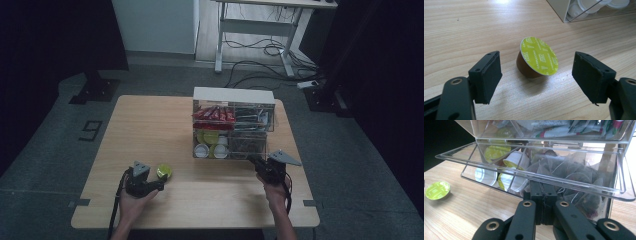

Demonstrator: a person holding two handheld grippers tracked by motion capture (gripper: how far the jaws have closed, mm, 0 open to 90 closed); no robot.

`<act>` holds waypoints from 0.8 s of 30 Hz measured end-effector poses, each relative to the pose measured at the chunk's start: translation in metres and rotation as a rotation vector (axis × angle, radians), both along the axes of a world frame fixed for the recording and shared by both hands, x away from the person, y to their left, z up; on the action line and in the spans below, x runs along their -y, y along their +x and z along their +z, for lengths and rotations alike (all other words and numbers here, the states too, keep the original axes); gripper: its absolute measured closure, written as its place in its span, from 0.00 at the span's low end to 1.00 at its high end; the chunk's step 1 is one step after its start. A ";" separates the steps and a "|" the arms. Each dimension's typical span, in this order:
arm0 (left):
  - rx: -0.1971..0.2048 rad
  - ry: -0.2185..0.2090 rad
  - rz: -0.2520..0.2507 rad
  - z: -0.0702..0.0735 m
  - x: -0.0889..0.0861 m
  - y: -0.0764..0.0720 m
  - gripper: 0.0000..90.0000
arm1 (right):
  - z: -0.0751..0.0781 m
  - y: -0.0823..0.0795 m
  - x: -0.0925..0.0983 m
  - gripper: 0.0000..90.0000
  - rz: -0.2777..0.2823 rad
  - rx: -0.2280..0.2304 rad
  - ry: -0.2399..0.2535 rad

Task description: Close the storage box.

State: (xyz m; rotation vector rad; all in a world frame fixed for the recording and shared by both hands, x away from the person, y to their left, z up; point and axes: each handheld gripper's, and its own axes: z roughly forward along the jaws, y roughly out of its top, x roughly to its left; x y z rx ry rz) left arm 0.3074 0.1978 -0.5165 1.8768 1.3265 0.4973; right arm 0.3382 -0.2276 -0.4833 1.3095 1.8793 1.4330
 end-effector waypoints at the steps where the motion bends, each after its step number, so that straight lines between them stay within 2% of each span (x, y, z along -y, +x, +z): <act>1: -0.001 0.001 0.000 0.000 0.000 0.000 0.26 | 0.000 0.000 0.000 0.99 0.001 -0.001 -0.002; 24: -0.019 0.010 -0.008 -0.003 0.002 0.001 0.26 | -0.015 -0.002 -0.003 0.99 0.020 -0.061 -0.034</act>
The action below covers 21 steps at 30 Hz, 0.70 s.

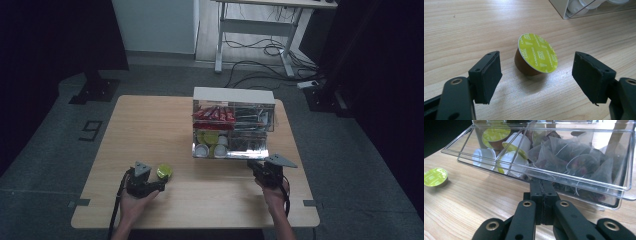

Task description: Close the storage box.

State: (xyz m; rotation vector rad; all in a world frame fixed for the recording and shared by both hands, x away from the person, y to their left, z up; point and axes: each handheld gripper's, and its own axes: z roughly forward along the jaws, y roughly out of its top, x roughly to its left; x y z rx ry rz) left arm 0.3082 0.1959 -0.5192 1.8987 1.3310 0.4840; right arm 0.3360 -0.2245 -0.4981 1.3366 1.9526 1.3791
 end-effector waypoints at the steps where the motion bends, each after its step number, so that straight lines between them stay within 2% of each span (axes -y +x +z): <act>1: -0.001 0.000 0.000 0.000 0.000 0.000 0.26 | -0.001 0.000 0.000 0.99 0.003 0.000 0.006; 7: 0.000 0.002 0.003 0.000 0.000 0.000 0.26 | -0.006 0.001 -0.003 0.99 0.013 -0.026 0.002; 21: -0.005 0.004 0.001 -0.001 0.000 0.000 0.26 | -0.006 0.000 0.001 0.99 0.004 -0.019 0.017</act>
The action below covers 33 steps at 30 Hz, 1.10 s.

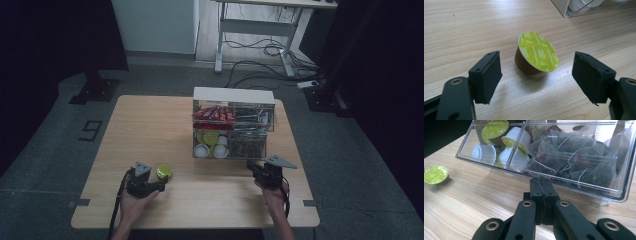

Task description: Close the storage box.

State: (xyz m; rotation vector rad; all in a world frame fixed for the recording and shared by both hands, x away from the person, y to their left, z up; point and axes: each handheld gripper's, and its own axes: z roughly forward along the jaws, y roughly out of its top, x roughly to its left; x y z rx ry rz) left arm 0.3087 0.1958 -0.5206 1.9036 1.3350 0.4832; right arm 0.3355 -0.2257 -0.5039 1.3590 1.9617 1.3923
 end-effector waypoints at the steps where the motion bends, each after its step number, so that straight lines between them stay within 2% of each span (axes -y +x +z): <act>1: 0.000 0.001 0.000 0.000 0.000 0.000 0.27 | 0.001 0.000 0.000 0.99 0.000 0.004 0.000; 6: 0.001 -0.003 0.001 0.000 0.000 0.000 0.27 | 0.003 -0.003 0.002 0.99 -0.001 0.018 0.004; 13: 0.001 -0.004 0.003 0.001 -0.003 -0.001 0.27 | 0.000 -0.007 0.008 0.97 -0.009 0.005 0.013; 19: 0.001 -0.013 0.009 0.002 -0.006 -0.001 0.27 | -0.001 -0.009 0.015 0.83 0.014 0.013 0.031; 24: -0.002 -0.017 0.007 0.002 -0.006 -0.001 0.27 | -0.003 -0.017 0.021 0.73 0.013 0.031 0.022; 33: -0.013 -0.003 -0.006 0.000 -0.004 -0.001 0.27 | -0.021 -0.034 0.041 0.63 -0.004 0.011 0.005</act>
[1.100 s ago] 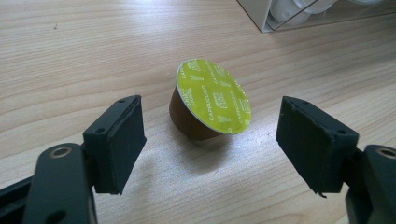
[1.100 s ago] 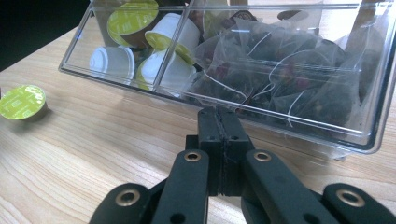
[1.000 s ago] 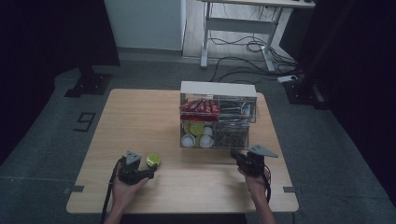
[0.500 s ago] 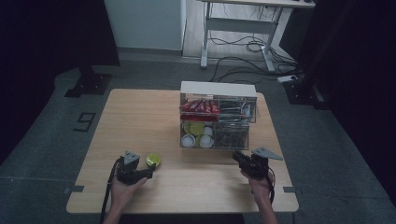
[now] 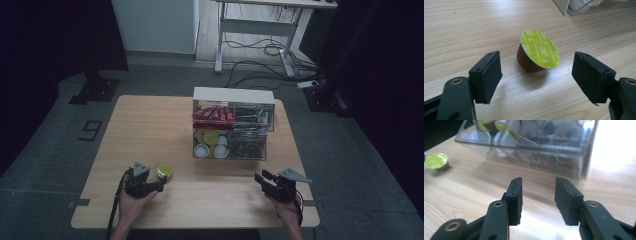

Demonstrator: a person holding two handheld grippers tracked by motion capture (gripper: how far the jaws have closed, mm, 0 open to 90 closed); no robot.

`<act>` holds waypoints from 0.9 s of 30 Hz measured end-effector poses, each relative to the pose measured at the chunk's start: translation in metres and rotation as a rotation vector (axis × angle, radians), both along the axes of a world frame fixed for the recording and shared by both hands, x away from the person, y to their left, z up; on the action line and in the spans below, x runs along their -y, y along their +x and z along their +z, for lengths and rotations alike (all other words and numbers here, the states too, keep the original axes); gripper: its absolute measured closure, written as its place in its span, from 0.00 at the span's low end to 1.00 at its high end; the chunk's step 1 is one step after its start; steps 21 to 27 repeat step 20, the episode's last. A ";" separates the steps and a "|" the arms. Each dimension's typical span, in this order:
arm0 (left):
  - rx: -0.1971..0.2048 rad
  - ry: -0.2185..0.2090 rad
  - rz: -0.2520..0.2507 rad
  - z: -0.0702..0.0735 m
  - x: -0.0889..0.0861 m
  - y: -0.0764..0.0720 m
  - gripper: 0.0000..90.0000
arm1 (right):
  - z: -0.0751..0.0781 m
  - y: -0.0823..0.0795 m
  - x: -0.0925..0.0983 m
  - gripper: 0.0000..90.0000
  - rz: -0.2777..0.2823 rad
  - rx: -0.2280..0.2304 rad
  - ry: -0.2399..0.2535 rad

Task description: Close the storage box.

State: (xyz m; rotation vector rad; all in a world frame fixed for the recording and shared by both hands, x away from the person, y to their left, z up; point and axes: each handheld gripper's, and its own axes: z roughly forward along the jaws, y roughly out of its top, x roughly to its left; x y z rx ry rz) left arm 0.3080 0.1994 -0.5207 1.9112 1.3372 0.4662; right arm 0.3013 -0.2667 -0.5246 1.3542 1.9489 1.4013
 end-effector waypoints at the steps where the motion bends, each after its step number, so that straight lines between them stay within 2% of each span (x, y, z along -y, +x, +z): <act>1: 0.000 -0.002 0.000 0.000 0.001 0.000 0.27 | -0.002 -0.002 0.003 0.62 -0.001 -0.008 -0.002; 8: -0.003 -0.004 -0.002 -0.001 0.001 0.001 0.27 | -0.013 -0.011 0.015 0.58 -0.019 -0.025 -0.037; 13: -0.013 0.002 -0.011 -0.002 0.003 0.003 0.27 | -0.019 -0.010 0.019 0.57 -0.038 -0.043 -0.039; 27: -0.009 0.002 -0.009 -0.001 0.003 0.002 0.27 | -0.020 -0.009 0.020 0.57 -0.050 -0.047 -0.042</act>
